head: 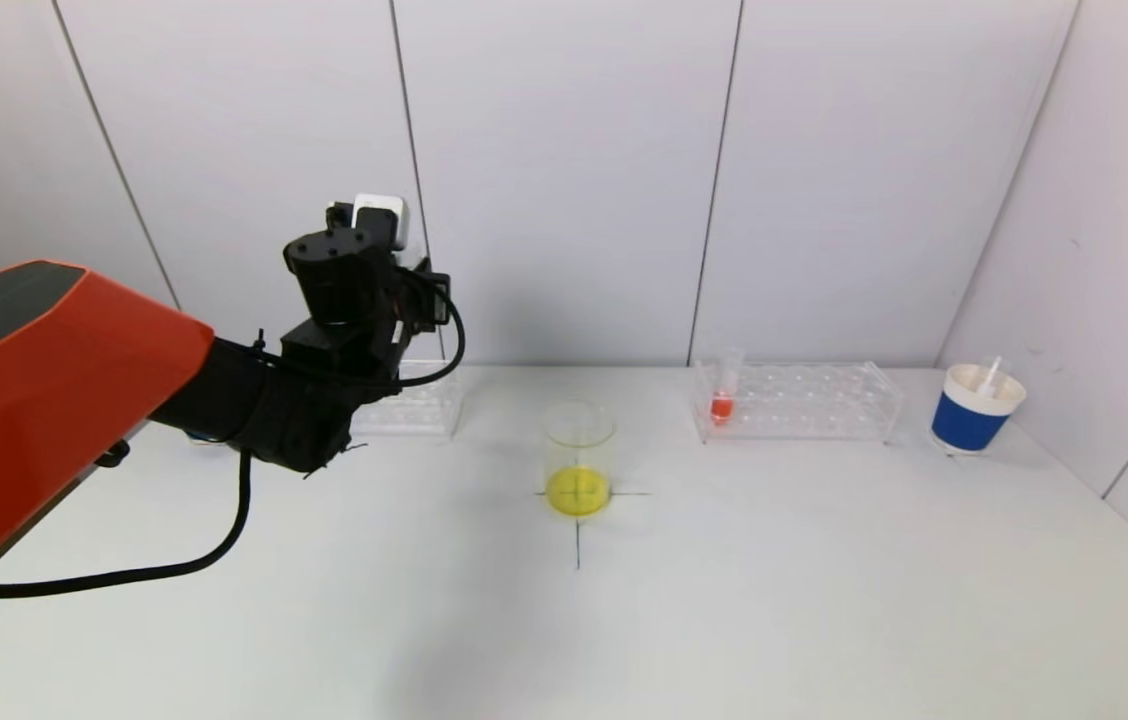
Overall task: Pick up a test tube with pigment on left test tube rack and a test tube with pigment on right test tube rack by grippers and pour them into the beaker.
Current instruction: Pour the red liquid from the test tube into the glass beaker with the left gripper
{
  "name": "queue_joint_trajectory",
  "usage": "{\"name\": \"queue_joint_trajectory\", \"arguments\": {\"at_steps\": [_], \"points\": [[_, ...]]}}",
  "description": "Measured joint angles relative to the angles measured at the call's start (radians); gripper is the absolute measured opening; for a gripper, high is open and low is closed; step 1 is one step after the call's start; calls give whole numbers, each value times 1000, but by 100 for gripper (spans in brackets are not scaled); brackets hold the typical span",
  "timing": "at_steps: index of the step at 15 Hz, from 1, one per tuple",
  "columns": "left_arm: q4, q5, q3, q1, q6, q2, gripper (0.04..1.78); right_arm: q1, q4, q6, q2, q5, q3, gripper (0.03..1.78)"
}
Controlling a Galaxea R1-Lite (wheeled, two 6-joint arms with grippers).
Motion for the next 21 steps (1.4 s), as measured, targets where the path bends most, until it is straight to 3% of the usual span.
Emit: {"name": "queue_joint_trajectory", "arguments": {"at_steps": [6,10,16,21], "points": [[249,-99,-137,-26,0,-63,44,0,0,0,0,0,0,177],[389,-227,-217,-67,0,-70,44,0,0,0,0,0,0,177],[461,-442,-271,-90,3,-66,44,0,0,0,0,0,0,177],[456,-572,-291,-90,115,-35,44,0,0,0,0,0,0,177]]}}
